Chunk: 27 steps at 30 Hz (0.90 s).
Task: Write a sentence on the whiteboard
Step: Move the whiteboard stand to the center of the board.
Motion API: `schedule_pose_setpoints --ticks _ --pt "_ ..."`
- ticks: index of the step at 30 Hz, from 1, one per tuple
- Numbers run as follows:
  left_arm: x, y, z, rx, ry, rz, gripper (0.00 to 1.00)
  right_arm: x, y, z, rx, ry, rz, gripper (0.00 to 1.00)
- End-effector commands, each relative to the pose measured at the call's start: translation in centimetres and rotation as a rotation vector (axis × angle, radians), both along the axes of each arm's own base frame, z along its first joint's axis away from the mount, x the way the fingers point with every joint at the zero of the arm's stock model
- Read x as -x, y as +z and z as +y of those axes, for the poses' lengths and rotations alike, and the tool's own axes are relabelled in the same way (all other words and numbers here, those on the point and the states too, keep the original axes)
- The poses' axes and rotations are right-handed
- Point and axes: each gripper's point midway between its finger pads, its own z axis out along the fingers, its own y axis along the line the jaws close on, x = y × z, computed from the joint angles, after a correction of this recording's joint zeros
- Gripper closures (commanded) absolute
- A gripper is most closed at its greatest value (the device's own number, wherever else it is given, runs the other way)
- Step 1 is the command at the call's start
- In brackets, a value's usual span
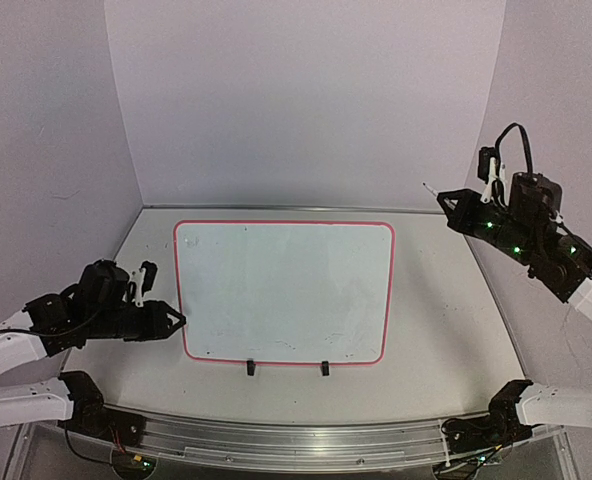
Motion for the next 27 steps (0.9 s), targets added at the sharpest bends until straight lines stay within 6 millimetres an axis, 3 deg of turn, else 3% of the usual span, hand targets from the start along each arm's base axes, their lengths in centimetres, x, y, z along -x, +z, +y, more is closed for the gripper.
schedule_pose_setpoints --ticks 1,9,15,20,23,27 --pt "0.3 0.2 -2.3 0.018 -0.006 -0.064 0.6 -0.1 0.4 -0.6 0.0 -0.028 -0.01 1.0" --pt "2.5 -0.5 -8.1 -0.02 -0.041 -0.16 0.59 -0.2 0.2 -0.6 -0.003 -0.034 0.001 1.0" --pt "3.3 -0.9 -10.2 -0.055 -0.033 -0.191 0.59 0.0 0.3 -0.7 -0.011 -0.035 -0.001 1.0" --pt "3.8 -2.4 -11.9 -0.088 -0.075 -0.167 0.57 0.2 0.6 -0.9 -0.02 -0.036 -0.008 1.0" --pt "4.0 -3.0 -12.9 -0.098 -0.099 -0.153 0.48 0.3 0.5 -0.9 -0.024 -0.037 -0.008 1.0" --pt "4.2 -3.9 -13.5 -0.111 -0.113 -0.126 0.46 0.4 0.5 -1.1 -0.028 -0.041 -0.01 1.0"
